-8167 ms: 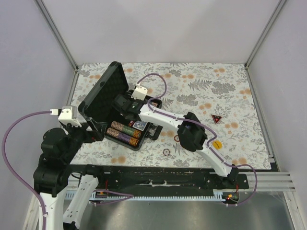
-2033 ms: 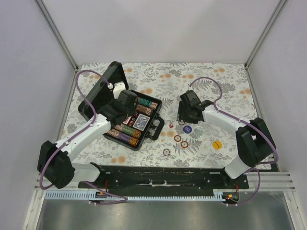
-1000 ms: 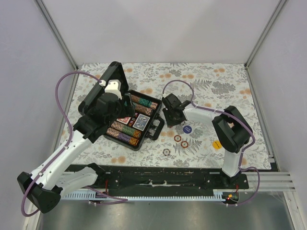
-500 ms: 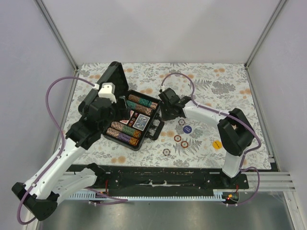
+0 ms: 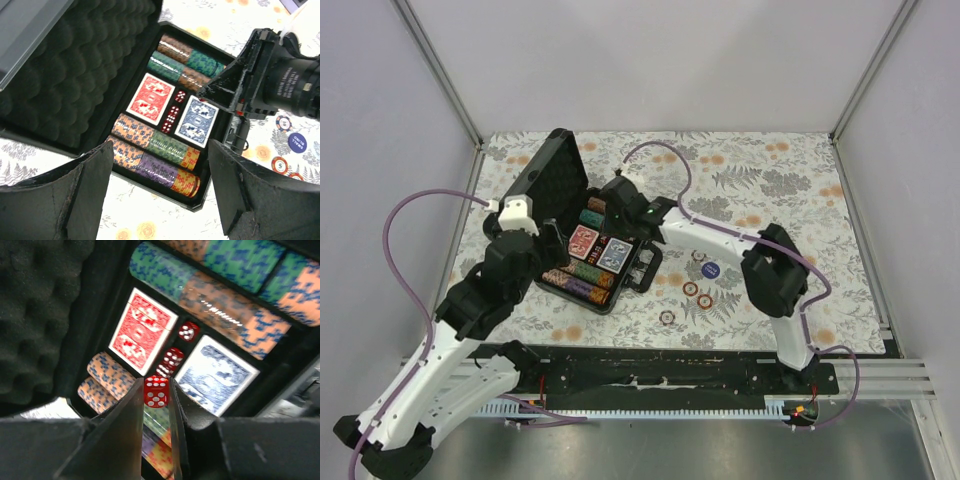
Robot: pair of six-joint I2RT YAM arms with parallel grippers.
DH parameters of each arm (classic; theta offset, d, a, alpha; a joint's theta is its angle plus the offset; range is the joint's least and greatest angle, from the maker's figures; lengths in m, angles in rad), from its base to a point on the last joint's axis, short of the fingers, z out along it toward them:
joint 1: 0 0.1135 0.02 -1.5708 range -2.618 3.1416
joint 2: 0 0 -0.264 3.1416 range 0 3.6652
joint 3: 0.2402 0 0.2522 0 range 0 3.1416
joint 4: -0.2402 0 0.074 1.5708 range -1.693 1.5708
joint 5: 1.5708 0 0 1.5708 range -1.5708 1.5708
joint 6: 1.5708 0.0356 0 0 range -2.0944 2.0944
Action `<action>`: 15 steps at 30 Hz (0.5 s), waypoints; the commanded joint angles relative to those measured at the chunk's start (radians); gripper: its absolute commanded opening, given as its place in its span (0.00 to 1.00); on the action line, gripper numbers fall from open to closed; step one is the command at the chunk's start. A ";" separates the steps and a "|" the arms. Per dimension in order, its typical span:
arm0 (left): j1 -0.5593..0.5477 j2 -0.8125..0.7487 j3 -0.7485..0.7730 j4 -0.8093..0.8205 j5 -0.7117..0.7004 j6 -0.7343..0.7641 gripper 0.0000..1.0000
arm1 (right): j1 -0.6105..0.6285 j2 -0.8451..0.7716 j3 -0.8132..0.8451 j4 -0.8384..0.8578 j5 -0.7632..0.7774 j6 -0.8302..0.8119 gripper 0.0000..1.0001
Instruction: Pack up texas hold em set
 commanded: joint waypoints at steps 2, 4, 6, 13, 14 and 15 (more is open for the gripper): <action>-0.001 -0.071 -0.034 -0.085 -0.110 -0.085 0.82 | 0.075 0.139 0.193 -0.083 0.227 0.187 0.28; -0.001 -0.103 -0.049 -0.092 -0.104 -0.092 0.82 | 0.092 0.179 0.243 -0.124 0.286 0.227 0.28; -0.001 -0.137 -0.070 -0.094 -0.099 -0.094 0.82 | 0.108 0.208 0.279 -0.164 0.345 0.261 0.28; -0.003 -0.214 -0.094 -0.072 -0.047 -0.072 0.82 | 0.137 0.283 0.364 -0.266 0.516 0.355 0.30; -0.003 -0.216 -0.097 -0.071 -0.036 -0.071 0.82 | 0.137 0.289 0.367 -0.270 0.524 0.361 0.30; -0.001 -0.216 -0.095 -0.071 -0.027 -0.071 0.82 | 0.135 0.298 0.372 -0.275 0.531 0.362 0.31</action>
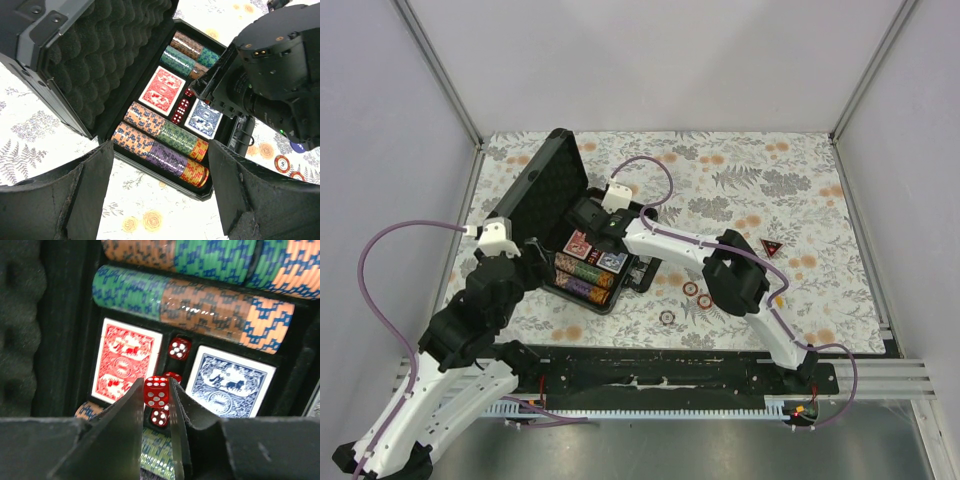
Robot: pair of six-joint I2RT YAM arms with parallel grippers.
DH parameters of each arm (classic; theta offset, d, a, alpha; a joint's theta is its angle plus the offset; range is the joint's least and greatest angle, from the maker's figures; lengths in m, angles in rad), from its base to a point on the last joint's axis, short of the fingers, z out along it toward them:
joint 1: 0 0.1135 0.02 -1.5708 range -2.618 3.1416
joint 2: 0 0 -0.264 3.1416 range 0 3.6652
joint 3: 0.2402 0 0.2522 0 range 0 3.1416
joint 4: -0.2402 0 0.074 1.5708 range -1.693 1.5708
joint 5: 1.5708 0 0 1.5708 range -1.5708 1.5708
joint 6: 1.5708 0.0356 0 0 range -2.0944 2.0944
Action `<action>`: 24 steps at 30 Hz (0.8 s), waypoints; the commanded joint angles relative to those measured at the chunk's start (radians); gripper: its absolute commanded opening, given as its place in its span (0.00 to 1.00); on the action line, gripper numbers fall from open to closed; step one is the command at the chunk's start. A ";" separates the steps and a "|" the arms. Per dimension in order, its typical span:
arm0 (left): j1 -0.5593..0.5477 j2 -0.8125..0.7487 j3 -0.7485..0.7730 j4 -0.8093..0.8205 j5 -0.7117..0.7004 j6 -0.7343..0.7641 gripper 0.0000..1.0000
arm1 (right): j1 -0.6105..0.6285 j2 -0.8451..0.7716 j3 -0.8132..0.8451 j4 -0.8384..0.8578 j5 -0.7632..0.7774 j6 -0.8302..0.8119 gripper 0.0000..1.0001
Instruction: Pack up texas hold em set
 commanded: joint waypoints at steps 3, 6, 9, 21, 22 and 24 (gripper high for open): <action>-0.001 -0.008 -0.006 0.025 0.041 -0.014 0.82 | 0.004 0.047 0.075 -0.075 0.132 0.082 0.31; -0.001 -0.008 -0.006 0.025 0.042 -0.015 0.82 | 0.004 0.065 0.080 -0.081 0.129 0.096 0.31; -0.001 -0.008 -0.009 0.025 0.045 -0.017 0.82 | 0.001 0.088 0.097 -0.081 0.120 0.096 0.30; -0.001 0.000 -0.012 0.026 0.055 -0.026 0.82 | 0.002 0.144 0.126 -0.123 0.080 0.137 0.33; -0.001 -0.001 -0.012 0.025 0.052 -0.028 0.82 | 0.004 0.145 0.126 -0.127 0.080 0.140 0.34; -0.001 -0.001 -0.012 0.026 0.048 -0.029 0.82 | 0.004 0.148 0.138 -0.143 0.085 0.139 0.37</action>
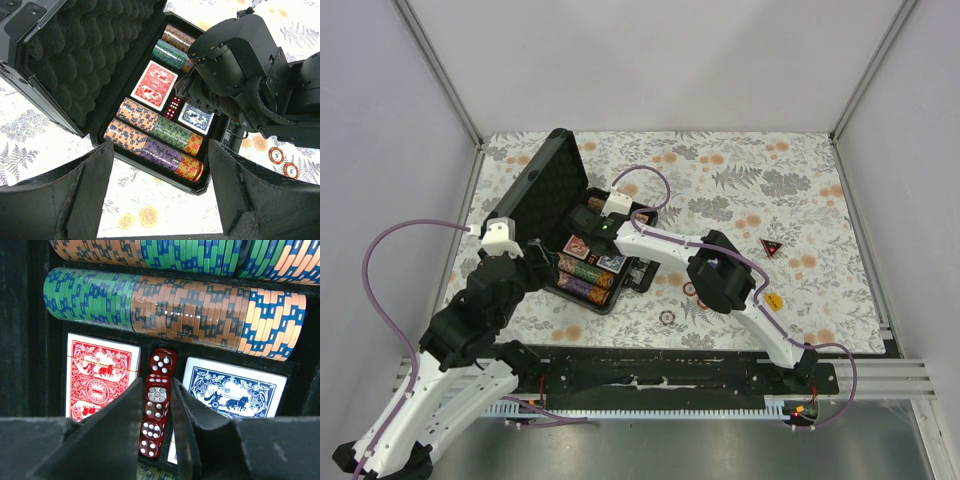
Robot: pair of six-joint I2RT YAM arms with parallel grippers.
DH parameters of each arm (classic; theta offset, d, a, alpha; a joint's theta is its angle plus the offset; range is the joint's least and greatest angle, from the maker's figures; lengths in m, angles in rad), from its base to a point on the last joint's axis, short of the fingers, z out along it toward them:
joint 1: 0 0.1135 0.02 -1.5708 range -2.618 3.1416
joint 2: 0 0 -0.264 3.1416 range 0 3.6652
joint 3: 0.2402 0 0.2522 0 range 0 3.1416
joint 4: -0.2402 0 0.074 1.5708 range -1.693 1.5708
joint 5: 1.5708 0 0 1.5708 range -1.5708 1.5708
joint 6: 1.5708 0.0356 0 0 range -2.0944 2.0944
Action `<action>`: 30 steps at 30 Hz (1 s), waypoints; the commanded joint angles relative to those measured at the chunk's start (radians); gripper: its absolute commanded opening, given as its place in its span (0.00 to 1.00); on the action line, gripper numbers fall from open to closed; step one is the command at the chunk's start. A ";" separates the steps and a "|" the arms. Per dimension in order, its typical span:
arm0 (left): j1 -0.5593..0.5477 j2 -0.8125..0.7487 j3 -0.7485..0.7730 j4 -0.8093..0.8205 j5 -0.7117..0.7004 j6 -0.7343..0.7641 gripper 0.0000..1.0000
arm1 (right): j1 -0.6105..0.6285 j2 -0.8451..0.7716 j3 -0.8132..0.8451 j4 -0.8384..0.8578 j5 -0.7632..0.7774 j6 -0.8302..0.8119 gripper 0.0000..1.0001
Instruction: Pack up texas hold em set
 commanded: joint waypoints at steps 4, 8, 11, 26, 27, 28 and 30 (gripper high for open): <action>-0.001 0.000 -0.007 0.024 -0.008 -0.029 0.83 | 0.003 0.026 0.067 -0.087 0.026 0.028 0.43; -0.001 0.003 -0.007 0.023 -0.008 -0.030 0.83 | 0.003 0.019 0.067 -0.095 0.019 0.033 0.45; -0.003 0.001 -0.007 0.021 -0.008 -0.030 0.82 | 0.001 0.003 0.075 -0.097 0.026 0.016 0.45; -0.001 0.000 -0.009 0.047 0.046 -0.026 0.85 | -0.029 -0.339 -0.146 -0.068 0.055 -0.243 0.78; -0.003 0.000 -0.007 0.046 0.053 -0.026 0.85 | -0.040 -0.374 -0.189 -0.063 0.046 -0.276 0.83; -0.003 0.000 -0.007 0.047 0.059 -0.029 0.86 | -0.046 -0.419 -0.224 -0.063 0.033 -0.301 0.85; -0.001 0.000 -0.010 0.049 0.076 -0.027 0.90 | -0.071 -0.494 -0.334 -0.064 -0.003 -0.327 0.91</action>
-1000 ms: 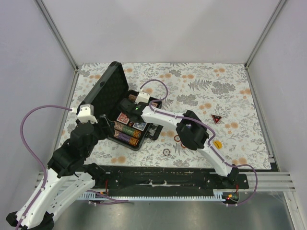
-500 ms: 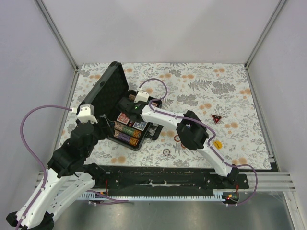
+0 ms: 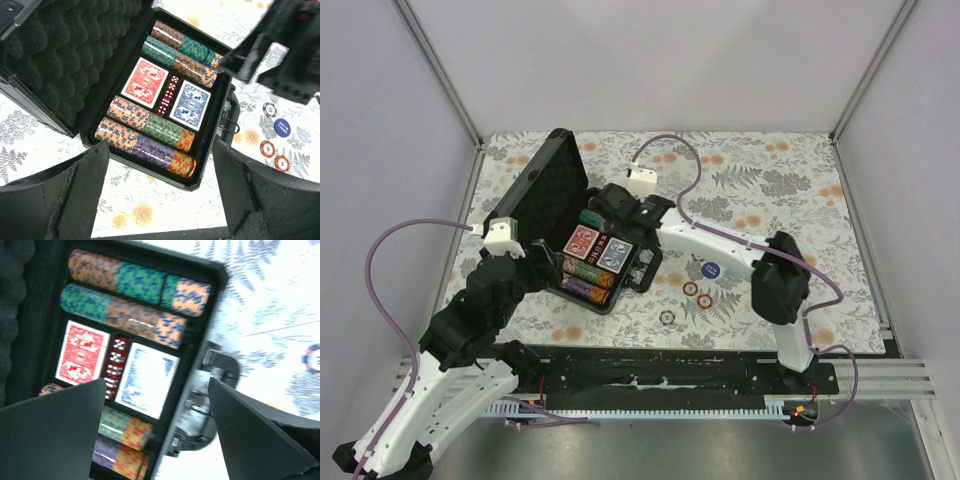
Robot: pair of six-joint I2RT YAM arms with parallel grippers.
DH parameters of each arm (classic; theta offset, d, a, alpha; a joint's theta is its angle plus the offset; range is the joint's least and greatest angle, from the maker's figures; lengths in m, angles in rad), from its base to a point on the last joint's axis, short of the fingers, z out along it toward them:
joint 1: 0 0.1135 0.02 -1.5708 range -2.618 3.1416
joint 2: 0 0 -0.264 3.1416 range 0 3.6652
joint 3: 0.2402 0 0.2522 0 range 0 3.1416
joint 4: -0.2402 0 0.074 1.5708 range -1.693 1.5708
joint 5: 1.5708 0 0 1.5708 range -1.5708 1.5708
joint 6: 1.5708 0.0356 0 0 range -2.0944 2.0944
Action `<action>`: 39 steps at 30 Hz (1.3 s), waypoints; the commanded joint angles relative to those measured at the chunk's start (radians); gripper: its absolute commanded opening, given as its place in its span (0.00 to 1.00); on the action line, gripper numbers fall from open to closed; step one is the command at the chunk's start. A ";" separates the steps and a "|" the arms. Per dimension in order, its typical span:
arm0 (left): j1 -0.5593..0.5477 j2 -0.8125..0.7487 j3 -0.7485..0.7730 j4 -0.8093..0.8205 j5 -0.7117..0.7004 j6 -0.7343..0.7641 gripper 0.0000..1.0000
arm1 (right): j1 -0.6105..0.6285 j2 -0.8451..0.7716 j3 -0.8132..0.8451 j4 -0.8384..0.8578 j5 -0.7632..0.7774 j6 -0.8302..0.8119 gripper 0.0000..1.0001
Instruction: Pack up texas hold em set
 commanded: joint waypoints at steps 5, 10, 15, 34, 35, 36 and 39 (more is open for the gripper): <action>-0.003 -0.005 -0.022 0.036 0.069 -0.031 1.00 | -0.131 -0.331 -0.372 -0.002 -0.105 -0.122 0.97; -0.001 -0.011 -0.025 0.039 0.092 -0.025 1.00 | -0.196 -0.444 -0.567 -0.003 -0.114 -0.148 0.98; -0.003 -0.019 -0.035 0.051 0.122 -0.034 0.99 | -0.233 -0.443 -0.642 -0.003 -0.122 -0.188 0.98; -0.001 -0.019 -0.036 0.054 0.156 -0.017 0.97 | -0.319 -0.415 -0.871 0.170 -0.200 -0.128 0.97; -0.001 -0.017 -0.038 0.054 0.150 -0.022 0.97 | -0.322 -0.426 -0.877 0.172 -0.197 -0.123 0.97; -0.003 -0.019 -0.039 0.054 0.146 -0.025 0.97 | -0.325 -0.443 -0.883 0.172 -0.196 -0.119 0.96; -0.003 -0.007 -0.033 0.063 0.138 -0.025 0.97 | -0.342 -0.490 -0.906 0.175 -0.190 -0.107 0.97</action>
